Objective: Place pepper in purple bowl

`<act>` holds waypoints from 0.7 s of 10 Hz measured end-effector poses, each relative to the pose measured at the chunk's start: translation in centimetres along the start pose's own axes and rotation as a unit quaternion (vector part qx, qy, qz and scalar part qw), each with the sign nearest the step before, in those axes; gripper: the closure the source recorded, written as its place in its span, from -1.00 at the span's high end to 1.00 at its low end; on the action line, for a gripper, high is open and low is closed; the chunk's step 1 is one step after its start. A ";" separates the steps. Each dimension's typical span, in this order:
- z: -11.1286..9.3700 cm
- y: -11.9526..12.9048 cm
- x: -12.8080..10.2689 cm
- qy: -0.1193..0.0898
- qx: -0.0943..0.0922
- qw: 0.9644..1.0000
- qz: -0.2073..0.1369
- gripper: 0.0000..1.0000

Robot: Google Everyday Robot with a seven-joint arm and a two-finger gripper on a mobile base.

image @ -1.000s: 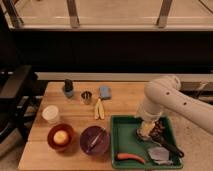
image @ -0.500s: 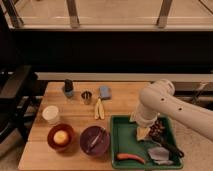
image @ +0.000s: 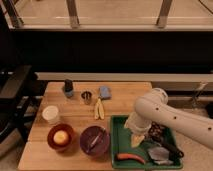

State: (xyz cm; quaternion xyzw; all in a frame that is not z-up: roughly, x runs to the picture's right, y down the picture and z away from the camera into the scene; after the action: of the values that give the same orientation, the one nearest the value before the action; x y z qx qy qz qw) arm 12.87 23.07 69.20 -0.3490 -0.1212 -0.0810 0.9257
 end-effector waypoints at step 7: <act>5.2 0.7 1.0 -0.019 -0.015 0.998 0.056 0.30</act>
State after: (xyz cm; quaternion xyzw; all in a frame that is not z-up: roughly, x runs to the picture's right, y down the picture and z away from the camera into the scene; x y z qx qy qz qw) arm 13.08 27.02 72.83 -0.3707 -0.1178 -0.0239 0.9210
